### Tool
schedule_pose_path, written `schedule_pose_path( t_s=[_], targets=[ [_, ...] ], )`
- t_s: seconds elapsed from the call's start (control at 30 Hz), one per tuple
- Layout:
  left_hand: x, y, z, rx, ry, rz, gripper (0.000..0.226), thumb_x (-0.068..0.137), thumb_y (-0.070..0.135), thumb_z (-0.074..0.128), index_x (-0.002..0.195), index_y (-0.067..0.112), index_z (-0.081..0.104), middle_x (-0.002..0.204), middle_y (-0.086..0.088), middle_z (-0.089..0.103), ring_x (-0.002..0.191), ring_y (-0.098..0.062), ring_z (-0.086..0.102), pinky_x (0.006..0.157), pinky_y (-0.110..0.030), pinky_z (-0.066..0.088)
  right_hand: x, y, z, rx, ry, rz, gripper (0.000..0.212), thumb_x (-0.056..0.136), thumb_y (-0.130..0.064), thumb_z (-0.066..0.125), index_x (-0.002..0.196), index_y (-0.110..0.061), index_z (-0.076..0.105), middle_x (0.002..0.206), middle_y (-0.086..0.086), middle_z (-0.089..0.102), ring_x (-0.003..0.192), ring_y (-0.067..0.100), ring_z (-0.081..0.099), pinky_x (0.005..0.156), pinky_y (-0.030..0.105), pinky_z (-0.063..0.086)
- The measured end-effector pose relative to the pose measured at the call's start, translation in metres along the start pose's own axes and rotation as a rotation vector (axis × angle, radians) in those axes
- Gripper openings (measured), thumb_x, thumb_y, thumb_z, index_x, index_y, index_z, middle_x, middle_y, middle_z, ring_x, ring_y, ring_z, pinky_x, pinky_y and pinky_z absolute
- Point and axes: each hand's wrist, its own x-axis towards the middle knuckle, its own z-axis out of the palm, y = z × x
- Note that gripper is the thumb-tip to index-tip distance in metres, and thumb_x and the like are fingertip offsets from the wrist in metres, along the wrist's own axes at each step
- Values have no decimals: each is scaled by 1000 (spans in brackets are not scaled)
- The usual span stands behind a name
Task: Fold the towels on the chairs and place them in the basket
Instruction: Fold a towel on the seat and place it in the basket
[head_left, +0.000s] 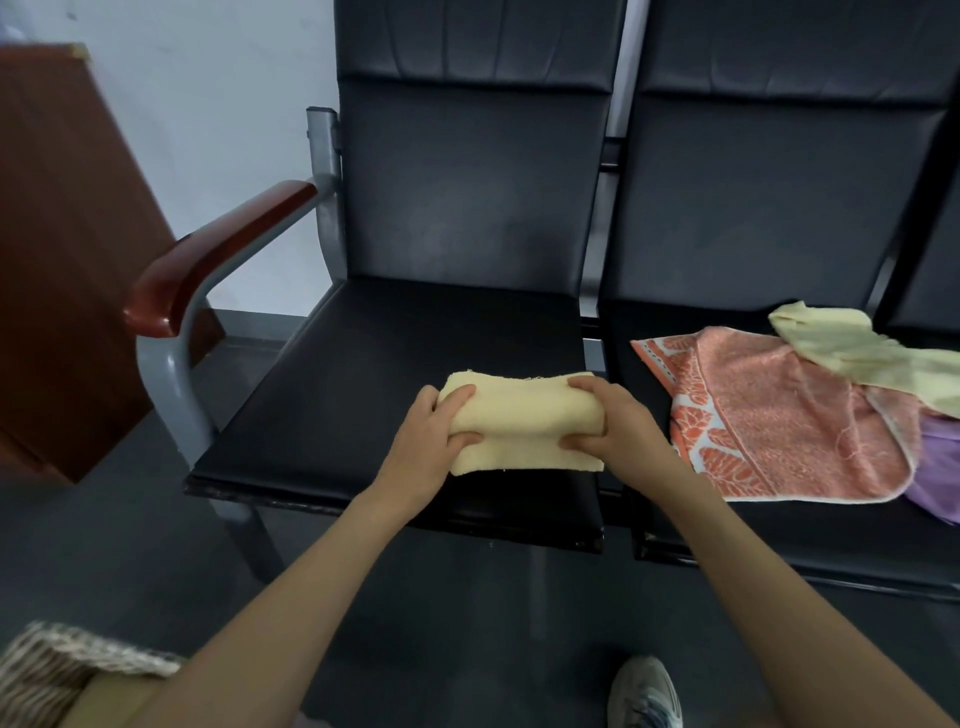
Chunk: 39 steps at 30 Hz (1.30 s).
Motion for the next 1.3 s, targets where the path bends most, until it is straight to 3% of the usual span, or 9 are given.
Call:
schedule_pose_path(
  t_s=[0.2,0.3,0.43,0.53,0.67,0.93,1.07,1.17,1.3],
  targets=[
    [-4,-2,-1,193,154,164,40,81,19,73,117,4,61,90,-4,45,75,-16,47,62,-30,48,1,1,1,-125,141,-73,51,81,-16,73,128,-18,53,112,0,51,101,13,48,88,27,43],
    [-3,-2,-7,241,139,143,34,81,26,72,107,6,61,89,1,41,74,-13,44,55,-26,39,0,1,0,-227,118,-99,42,83,-21,71,123,-20,57,106,0,51,99,16,50,86,36,47],
    [0,-7,-13,183,60,109,33,79,32,74,102,14,57,115,3,42,99,-9,43,69,-29,44,1,2,2,-311,112,-111,34,81,-27,72,112,-21,61,104,-5,41,103,11,36,82,31,39],
    [1,-5,-27,-232,-104,-48,29,78,26,76,94,20,53,111,12,55,104,-2,49,93,-28,44,0,-1,-4,193,63,29,28,74,-15,79,94,-20,61,110,-9,44,109,13,42,89,30,42],
    [1,8,-30,-710,-6,-200,29,84,16,70,101,19,47,97,7,56,87,-3,56,67,-17,51,0,-9,0,737,27,95,27,78,-9,69,102,-12,58,100,1,63,96,16,60,79,31,51],
    [6,26,3,-680,370,-163,27,99,7,42,110,17,19,102,9,43,89,-1,49,73,-11,45,4,-23,25,398,287,-24,31,96,-11,43,122,-20,28,95,-7,51,83,7,54,64,16,41],
    [7,9,-12,-505,314,-102,13,99,9,42,103,21,40,105,0,47,92,1,45,79,-3,34,5,-22,27,309,193,-141,41,101,-19,40,134,-32,20,127,-8,34,103,0,46,78,6,39],
    [2,-3,-34,-420,212,-96,14,99,17,45,96,26,54,104,1,49,92,5,45,79,-2,32,3,-33,33,253,135,-215,27,102,-21,37,124,-37,31,130,-4,34,107,1,40,79,0,36],
    [-16,-32,-73,-383,155,-148,13,98,23,48,94,33,57,101,7,47,92,-4,47,81,-28,46,2,-60,61,219,71,-276,21,103,-16,36,118,-25,46,119,6,39,100,1,40,74,-4,34]
  ],
)
